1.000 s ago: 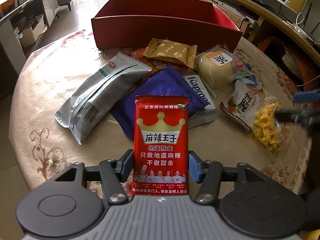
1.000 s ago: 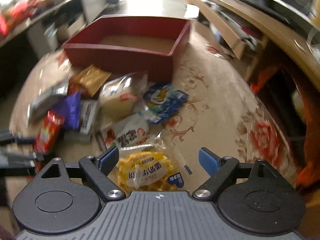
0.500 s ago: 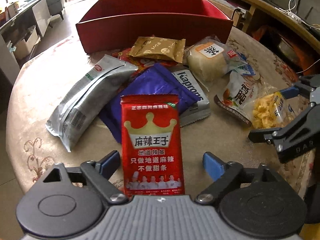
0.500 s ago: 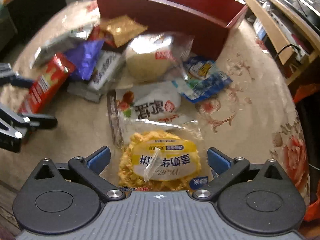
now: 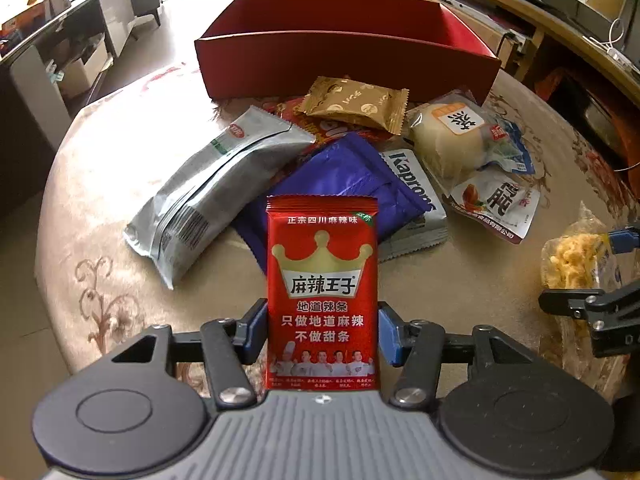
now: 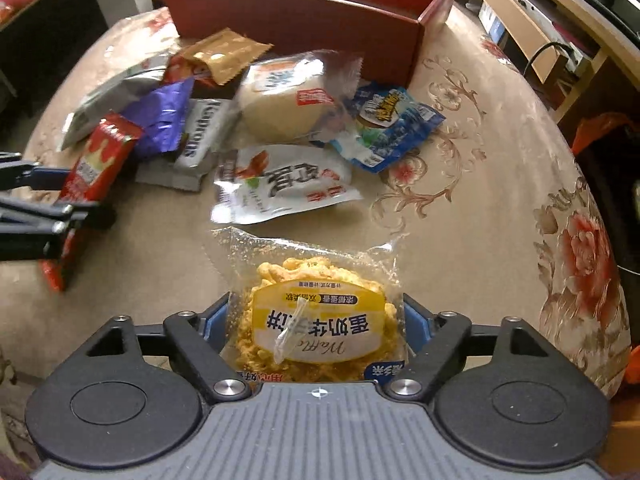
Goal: Organize snacks
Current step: 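Lift both held packets and carry them over the red box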
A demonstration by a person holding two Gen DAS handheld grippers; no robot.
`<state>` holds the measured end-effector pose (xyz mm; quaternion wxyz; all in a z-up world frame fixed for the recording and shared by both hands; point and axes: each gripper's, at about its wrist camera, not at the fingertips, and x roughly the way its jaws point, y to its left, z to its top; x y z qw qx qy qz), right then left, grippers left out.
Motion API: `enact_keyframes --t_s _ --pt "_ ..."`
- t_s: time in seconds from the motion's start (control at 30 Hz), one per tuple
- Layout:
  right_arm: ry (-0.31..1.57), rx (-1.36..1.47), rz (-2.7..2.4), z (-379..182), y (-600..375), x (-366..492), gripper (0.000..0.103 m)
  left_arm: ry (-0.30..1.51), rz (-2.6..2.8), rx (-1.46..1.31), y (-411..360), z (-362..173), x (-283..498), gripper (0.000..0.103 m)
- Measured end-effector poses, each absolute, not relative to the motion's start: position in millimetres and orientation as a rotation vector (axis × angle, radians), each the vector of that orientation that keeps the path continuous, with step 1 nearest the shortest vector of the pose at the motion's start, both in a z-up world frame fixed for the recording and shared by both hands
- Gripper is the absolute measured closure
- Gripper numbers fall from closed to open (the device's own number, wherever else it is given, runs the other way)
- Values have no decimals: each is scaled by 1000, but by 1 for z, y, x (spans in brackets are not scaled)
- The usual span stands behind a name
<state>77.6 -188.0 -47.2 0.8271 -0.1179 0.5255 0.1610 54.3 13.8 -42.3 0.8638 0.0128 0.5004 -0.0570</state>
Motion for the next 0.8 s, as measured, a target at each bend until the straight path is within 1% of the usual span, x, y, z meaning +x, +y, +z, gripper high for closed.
enact_keyframes --t_s 0.13,0.4,0.8 --pt "1072 -226 338 -38 -188 72 18 1054 -133 7 11 -40 49 53" --pt "992 -163 322 -15 -186 67 18 997 -150 -18 2 -19 44 54" --pt "909 -120 293 6 -177 93 18 913 -144 -65 -1 12 76 54"
